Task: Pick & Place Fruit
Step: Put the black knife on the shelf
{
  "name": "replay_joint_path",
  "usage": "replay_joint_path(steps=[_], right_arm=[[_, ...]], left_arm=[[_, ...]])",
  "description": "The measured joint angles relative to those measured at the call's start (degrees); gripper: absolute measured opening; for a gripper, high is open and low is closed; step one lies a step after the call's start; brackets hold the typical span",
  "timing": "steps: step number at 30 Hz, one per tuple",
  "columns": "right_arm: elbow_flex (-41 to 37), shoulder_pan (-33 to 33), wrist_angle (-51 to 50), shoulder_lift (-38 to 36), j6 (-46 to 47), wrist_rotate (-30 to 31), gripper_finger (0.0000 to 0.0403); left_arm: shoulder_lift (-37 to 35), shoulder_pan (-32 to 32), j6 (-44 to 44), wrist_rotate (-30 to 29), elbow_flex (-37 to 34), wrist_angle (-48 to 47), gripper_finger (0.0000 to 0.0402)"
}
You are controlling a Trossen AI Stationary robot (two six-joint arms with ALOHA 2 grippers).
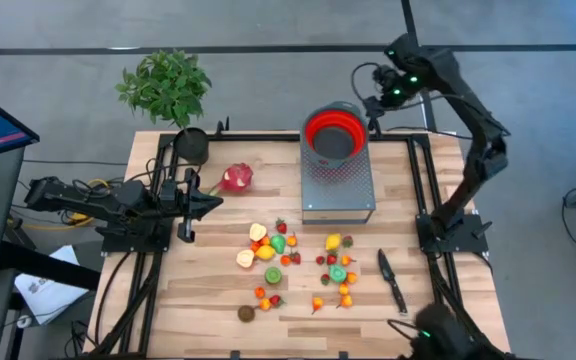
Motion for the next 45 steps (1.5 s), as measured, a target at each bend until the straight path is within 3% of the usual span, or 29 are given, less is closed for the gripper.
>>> replay_joint_path(steps=[9, 15, 19, 29, 37, 45], right_arm=[[0.0, 2.2, 0.0, -10.2, -7.5, -0.1, 0.0164], [0.0, 6.0, -5.0, -14.4, -6.8, -0.1, 0.0115], [-0.4, 9.0, -9.5, -16.8, -2.4, -0.2, 0.0077], [-12.1, 20.4, -8.8, -28.3, 10.8, -0.2, 0.0005], [-24.6, 31.3, -3.1, -34.8, 21.6, -0.1, 0.0007], [-35.5, 45.6, 3.7, -36.6, 34.4, 0.0, 0.0002]], left_arm=[[0.0, 0.0, 0.0, 0.0, 0.0, 0.2, 0.0003], [0.0, 0.0, 0.0, 0.0, 0.0, 0.5, 0.0003], [0.0, 0.0, 0.0, 0.0, 0.0, 0.5, 0.0003], [0.0, 0.0, 0.0, 0.0, 0.0, 1.2, 0.0003], [0.0, 0.0, 0.0, 0.0, 0.0, 1.4, 0.0003], [0.0, 0.0, 0.0, 0.0, 0.0, 1.5, 0.0003]])
